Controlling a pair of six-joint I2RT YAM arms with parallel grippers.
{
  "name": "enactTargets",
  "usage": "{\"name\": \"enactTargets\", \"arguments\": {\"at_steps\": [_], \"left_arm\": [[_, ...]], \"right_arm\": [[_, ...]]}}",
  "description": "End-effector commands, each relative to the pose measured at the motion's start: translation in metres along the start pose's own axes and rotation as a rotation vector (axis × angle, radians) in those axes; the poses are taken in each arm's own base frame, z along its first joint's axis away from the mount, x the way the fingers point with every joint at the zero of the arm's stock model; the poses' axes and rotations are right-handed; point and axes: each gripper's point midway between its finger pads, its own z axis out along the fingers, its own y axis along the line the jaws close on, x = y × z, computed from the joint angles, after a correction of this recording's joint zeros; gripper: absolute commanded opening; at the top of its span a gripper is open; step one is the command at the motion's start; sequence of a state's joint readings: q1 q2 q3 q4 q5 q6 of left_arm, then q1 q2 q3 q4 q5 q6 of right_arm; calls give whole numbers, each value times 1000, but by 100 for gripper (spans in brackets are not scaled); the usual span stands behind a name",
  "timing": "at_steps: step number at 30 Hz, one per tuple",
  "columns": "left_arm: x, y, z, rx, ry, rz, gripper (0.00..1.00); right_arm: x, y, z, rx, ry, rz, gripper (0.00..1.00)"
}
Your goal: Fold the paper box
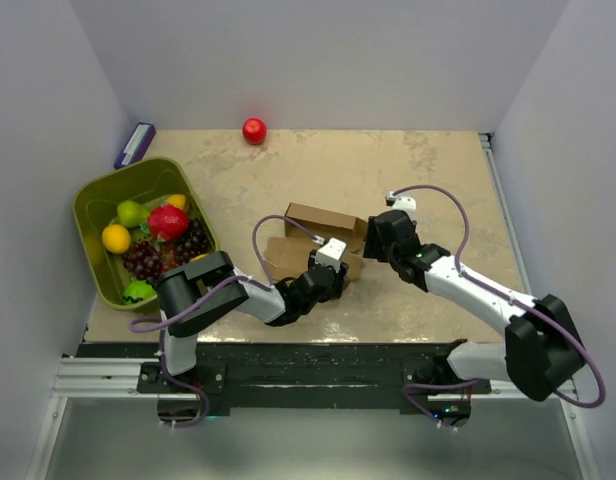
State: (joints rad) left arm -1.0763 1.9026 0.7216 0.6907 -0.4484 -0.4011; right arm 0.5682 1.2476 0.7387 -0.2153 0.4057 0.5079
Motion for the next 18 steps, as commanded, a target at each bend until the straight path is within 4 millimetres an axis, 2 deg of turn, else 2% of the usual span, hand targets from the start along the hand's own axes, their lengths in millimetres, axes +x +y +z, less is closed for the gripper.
{"name": "enactTargets", "arguments": {"at_steps": [1,4,7,8,10,11,14,15,18], "left_arm": [[100,40,-23,-96,328,149,56],[102,41,-21,-112,339,168,55],[105,42,-21,-121,350,183,55],[106,43,-21,-132,356,190,55],[108,44,-20,-142,368,199,55],[110,45,-19,-146,374,203,55],[112,44,-18,-144,382,207,55],[113,43,-18,-142,384,208,55],[112,41,-17,-135,385,209,55]], "right_arm": [[-12,13,20,-17,-31,-50,65],[-12,17,26,-33,-33,-67,63],[-14,21,27,-49,-38,-78,53],[-14,22,27,-53,-36,-78,45],[-14,23,26,-62,-33,-78,36],[-14,23,26,-64,-33,-76,28],[-11,27,23,-89,-20,-65,15],[-11,30,21,-101,-19,-55,7],[-4,35,19,-142,1,-30,1]]}}
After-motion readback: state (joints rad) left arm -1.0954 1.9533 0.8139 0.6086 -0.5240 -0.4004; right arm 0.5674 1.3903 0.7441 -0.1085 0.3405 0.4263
